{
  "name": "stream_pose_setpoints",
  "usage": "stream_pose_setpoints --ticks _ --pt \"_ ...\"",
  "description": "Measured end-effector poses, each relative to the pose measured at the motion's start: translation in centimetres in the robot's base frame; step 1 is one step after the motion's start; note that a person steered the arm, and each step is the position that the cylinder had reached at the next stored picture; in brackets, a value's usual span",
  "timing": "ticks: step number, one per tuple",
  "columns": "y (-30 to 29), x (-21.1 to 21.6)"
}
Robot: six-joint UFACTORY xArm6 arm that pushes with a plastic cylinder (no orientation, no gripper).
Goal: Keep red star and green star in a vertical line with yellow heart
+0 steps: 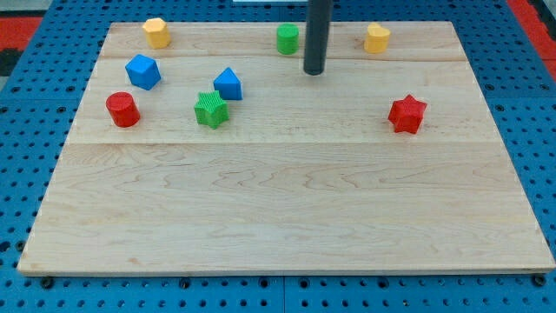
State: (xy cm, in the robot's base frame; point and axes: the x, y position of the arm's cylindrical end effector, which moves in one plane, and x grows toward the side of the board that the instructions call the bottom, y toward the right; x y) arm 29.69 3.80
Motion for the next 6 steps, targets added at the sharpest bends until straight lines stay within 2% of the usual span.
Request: stream_pose_setpoints --ticks 2,6 --pt "-5.4 0.6" --pt "-7.9 0.6"
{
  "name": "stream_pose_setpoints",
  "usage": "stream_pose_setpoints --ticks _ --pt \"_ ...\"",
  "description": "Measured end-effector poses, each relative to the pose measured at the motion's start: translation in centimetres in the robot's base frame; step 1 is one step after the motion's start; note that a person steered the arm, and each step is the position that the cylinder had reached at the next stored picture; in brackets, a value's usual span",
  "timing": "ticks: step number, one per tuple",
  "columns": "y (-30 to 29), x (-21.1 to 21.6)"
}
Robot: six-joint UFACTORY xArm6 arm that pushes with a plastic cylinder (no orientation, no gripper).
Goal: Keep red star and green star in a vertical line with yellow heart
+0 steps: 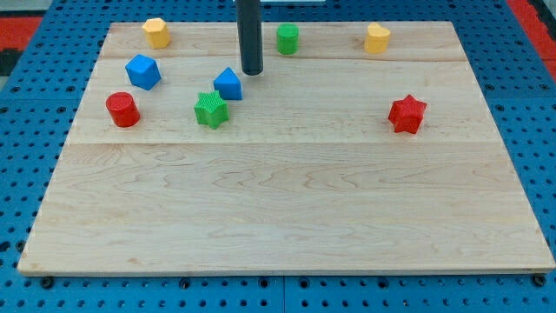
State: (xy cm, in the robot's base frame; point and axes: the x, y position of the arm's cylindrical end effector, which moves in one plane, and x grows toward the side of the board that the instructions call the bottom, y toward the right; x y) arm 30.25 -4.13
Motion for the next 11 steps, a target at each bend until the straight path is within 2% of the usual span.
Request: stream_pose_setpoints --ticks 1,3,5,6,7,8,10,11 --pt "0.0 0.0" --pt "-5.3 0.1" --pt "-7.8 4.9" --pt "-10.6 5.3" --pt "-7.6 9.7" --pt "1.1 13.7" --pt "-1.8 10.4" --pt "3.6 10.1"
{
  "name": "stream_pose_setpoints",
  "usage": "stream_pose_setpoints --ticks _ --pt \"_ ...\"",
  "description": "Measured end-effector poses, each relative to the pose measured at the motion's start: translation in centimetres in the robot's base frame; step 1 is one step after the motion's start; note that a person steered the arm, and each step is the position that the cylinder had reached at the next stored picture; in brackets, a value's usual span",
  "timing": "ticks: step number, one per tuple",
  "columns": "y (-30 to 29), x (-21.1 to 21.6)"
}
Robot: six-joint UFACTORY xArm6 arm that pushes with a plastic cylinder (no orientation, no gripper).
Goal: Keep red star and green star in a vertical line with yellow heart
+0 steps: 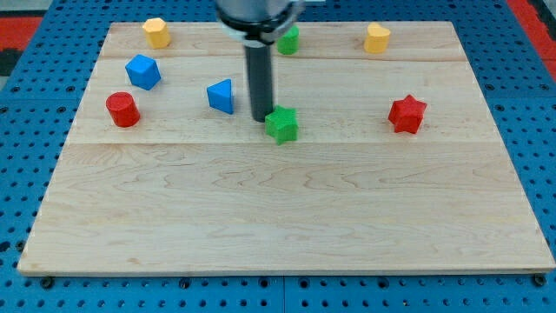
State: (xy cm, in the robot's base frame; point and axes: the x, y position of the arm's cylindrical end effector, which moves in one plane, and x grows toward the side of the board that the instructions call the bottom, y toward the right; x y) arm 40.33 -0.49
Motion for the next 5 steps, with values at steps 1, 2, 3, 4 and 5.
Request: stream_pose_setpoints --ticks 1,2,3,4,5 --pt "5.1 7.8" --pt "8.0 11.8" --pt "2.9 9.6" --pt "7.8 8.5" --pt "11.0 9.4"
